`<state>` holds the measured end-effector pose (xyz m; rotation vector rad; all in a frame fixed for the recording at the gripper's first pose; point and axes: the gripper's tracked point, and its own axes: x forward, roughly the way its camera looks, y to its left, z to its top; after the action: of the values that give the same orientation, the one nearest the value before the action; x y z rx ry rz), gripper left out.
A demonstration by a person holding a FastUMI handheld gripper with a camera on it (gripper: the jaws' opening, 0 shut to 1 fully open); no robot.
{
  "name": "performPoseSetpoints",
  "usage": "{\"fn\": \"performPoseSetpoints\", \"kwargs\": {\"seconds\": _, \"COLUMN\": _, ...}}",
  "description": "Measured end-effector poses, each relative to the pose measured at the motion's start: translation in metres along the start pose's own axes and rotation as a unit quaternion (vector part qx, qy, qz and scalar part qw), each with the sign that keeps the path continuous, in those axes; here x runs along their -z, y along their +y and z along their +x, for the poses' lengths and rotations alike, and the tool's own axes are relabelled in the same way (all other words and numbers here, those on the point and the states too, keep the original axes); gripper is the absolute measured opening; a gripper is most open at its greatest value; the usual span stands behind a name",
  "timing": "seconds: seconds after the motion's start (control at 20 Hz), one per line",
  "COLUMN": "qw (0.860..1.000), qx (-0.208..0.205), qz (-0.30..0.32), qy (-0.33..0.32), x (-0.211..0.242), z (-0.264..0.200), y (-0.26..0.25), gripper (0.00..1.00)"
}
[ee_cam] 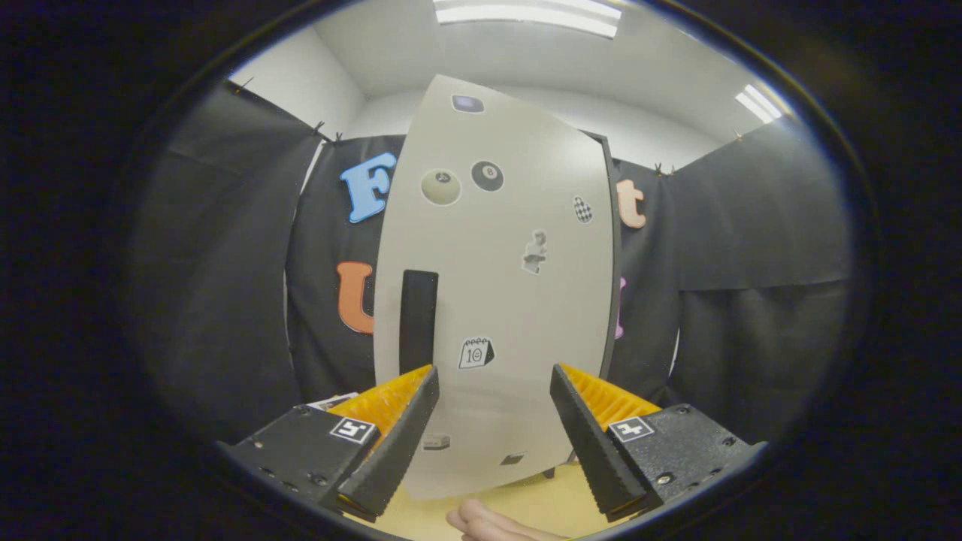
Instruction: Open the shoe cabinet door, grab the shoes and put them into the shoe cabinet, then close the shoe cabinet door.
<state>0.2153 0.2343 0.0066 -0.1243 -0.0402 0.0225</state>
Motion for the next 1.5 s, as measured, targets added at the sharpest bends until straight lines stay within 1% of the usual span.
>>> {"fn": "performPoseSetpoints", "kwargs": {"seconds": 0.15, "qw": 0.999, "qx": -0.022, "qz": 0.029, "qy": 0.015, "x": 0.012, "z": -0.027, "y": 0.008, "gripper": 0.98}}
{"fn": "performPoseSetpoints", "kwargs": {"seconds": 0.25, "qw": 0.999, "qx": -0.033, "qz": 0.037, "qy": 0.007, "x": 0.010, "z": -0.049, "y": 0.009, "gripper": 0.98}}
{"fn": "performPoseSetpoints", "kwargs": {"seconds": 0.3, "qw": 0.999, "qx": -0.026, "qz": 0.035, "qy": 0.006, "x": 0.011, "z": -0.059, "y": 0.005, "gripper": 0.98}}
{"fn": "performPoseSetpoints", "kwargs": {"seconds": 0.45, "qw": 0.999, "qx": 0.028, "qz": 0.023, "qy": 0.000, "x": 0.020, "z": -0.094, "y": -0.022, "gripper": 0.98}}
{"fn": "performPoseSetpoints", "kwargs": {"seconds": 0.55, "qw": 0.998, "qx": 0.050, "qz": 0.040, "qy": -0.017, "x": 0.020, "z": -0.113, "y": -0.035, "gripper": 0.98}}
{"fn": "performPoseSetpoints", "kwargs": {"seconds": 0.65, "qw": 0.996, "qx": 0.054, "qz": 0.067, "qy": -0.021, "x": 0.026, "z": -0.130, "y": -0.042, "gripper": 0.97}}
{"fn": "performPoseSetpoints", "kwargs": {"seconds": 0.8, "qw": 0.995, "qx": 0.042, "qz": 0.085, "qy": -0.010, "x": 0.032, "z": -0.151, "y": -0.049, "gripper": 0.98}}
{"fn": "performPoseSetpoints", "kwargs": {"seconds": 0.9, "qw": 0.996, "qx": 0.044, "qz": 0.083, "qy": -0.010, "x": 0.031, "z": -0.161, "y": -0.058, "gripper": 0.98}}
{"fn": "performPoseSetpoints", "kwargs": {"seconds": 1.05, "qw": 0.995, "qx": 0.060, "qz": 0.076, "qy": -0.017, "x": 0.028, "z": -0.174, "y": -0.074, "gripper": 0.98}}
{"fn": "performPoseSetpoints", "kwargs": {"seconds": 1.2, "qw": 0.995, "qx": 0.065, "qz": 0.076, "qy": -0.027, "x": 0.022, "z": -0.181, "y": -0.081, "gripper": 0.98}}
{"fn": "performPoseSetpoints", "kwargs": {"seconds": 1.35, "qw": 0.995, "qx": 0.061, "qz": 0.071, "qy": -0.031, "x": 0.021, "z": -0.185, "y": -0.080, "gripper": 0.98}}
{"fn": "performPoseSetpoints", "kwargs": {"seconds": 1.5, "qw": 0.995, "qx": 0.052, "qz": 0.083, "qy": -0.021, "x": 0.028, "z": -0.185, "y": -0.077, "gripper": 0.99}}
